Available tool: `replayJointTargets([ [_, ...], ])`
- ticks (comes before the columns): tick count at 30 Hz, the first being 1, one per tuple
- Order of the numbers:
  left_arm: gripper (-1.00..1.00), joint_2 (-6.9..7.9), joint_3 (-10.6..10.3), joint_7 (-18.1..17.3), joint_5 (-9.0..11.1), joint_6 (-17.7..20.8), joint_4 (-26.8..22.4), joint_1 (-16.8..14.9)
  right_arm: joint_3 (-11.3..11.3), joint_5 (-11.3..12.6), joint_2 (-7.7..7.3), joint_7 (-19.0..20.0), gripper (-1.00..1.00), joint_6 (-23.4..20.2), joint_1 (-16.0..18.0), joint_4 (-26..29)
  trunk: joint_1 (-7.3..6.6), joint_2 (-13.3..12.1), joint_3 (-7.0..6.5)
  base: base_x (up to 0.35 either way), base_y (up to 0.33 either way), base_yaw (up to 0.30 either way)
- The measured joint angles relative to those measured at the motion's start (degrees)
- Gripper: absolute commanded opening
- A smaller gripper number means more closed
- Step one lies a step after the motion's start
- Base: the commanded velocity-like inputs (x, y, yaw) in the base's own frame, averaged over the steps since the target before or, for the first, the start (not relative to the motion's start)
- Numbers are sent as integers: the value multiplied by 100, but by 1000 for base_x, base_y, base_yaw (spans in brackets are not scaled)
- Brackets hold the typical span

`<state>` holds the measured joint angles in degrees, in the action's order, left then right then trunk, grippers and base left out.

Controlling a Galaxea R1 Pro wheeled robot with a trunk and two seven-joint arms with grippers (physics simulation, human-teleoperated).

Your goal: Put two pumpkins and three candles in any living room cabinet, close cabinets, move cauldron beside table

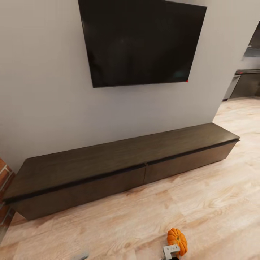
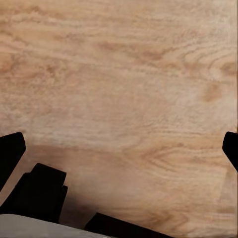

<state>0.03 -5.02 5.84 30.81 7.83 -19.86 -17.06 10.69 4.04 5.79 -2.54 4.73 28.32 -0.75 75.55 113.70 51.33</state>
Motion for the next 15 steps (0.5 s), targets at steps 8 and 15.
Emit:
replayJointTargets([
  [8,100,20,342,17,91,-8,347,-1,-9,5,-128,-8,100,-40,-8,-45,-178,-321,-195,-255,0,-222],
  [15,100,49,758,31,113,-15,524,-1,-32,10,-215,-26,100,-50,-141,-114,-333,-602,-366,-18,0,-235],
])
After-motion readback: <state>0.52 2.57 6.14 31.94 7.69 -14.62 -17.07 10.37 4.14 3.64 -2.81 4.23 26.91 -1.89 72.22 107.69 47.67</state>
